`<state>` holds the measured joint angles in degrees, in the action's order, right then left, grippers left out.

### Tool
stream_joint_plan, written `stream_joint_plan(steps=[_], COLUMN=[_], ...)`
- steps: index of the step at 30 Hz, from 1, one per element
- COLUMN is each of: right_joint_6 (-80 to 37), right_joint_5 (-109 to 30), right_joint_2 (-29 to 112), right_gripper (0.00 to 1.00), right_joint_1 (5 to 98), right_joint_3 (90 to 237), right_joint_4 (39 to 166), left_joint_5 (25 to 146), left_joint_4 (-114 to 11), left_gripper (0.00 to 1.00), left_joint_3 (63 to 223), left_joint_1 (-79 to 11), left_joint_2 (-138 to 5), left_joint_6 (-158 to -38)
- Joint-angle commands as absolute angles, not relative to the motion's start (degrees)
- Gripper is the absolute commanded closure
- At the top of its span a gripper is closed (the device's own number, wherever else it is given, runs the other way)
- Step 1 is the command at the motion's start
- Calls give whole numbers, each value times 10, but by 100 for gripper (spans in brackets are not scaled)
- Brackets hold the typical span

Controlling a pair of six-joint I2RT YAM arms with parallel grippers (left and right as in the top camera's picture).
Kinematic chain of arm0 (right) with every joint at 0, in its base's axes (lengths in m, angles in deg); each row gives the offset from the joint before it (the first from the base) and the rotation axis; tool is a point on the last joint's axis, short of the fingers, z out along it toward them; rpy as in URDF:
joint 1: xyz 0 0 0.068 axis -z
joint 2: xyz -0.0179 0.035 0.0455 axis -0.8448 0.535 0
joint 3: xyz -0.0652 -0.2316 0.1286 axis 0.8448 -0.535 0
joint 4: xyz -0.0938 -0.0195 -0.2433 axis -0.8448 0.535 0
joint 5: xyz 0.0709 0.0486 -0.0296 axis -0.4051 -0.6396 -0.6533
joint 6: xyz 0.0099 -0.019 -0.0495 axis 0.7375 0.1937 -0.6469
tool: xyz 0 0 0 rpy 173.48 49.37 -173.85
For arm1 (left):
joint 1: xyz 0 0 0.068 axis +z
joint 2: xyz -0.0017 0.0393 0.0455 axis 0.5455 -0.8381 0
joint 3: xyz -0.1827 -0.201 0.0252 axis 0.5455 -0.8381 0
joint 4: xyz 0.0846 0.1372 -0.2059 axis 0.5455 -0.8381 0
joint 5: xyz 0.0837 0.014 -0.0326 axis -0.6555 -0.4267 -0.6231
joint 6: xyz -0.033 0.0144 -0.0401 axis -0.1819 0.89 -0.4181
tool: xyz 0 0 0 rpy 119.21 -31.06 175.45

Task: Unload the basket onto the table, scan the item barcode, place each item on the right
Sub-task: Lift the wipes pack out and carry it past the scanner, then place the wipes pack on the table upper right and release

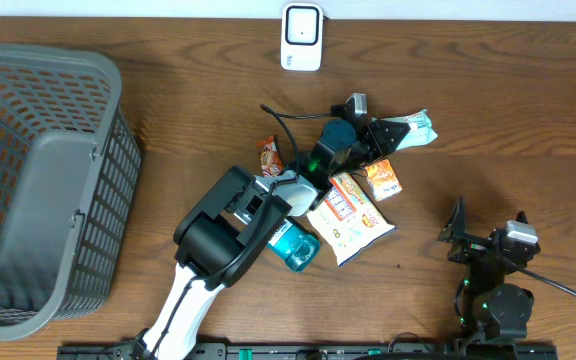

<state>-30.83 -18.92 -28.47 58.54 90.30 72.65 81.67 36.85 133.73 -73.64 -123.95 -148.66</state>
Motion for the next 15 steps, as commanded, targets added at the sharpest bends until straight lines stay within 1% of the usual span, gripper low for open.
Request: stream_joint_plan(steps=[1, 3, 4, 7, 8, 9, 11, 12, 15], right_joint_6=[-314, -314, -314, -314, -314, -314, -314, -314, -314], right_joint_5=[-188, -188, -188, -188, -188, -188, -188, -188, -188], right_joint_2=[-288, -288, -288, -288, -288, -288, -288, -288, -288], right_gripper=[1, 1, 1, 1, 1, 1, 1, 1, 1], right_joint_1=[587, 587, 587, 587, 587, 587, 587, 587, 587], right_joint_3=[902, 902, 902, 902, 902, 902, 902, 902, 902], right_joint_4=[729, 729, 729, 729, 729, 729, 729, 729, 729], left_joint_5=[850, 875, 890, 926, 933, 938, 936, 929, 860], left_joint_4=[372, 371, 371, 350, 333, 308, 240, 202, 64], left_gripper=[60, 56, 52, 32, 24, 21, 18, 14, 9], left_joint_3=[1344, 1344, 1344, 1344, 1344, 1344, 1344, 1344, 1344], left_joint_1=[-726, -719, -715, -700, -696, -691, -684, -681, -678], left_joint_2=[-1240, -1237, -1234, -1217, -1207, -1196, -1164, -1146, -1074], left_joint_6=[-1464, -1440, -1429, -1404, -1391, -1375, -1329, -1300, -1217])
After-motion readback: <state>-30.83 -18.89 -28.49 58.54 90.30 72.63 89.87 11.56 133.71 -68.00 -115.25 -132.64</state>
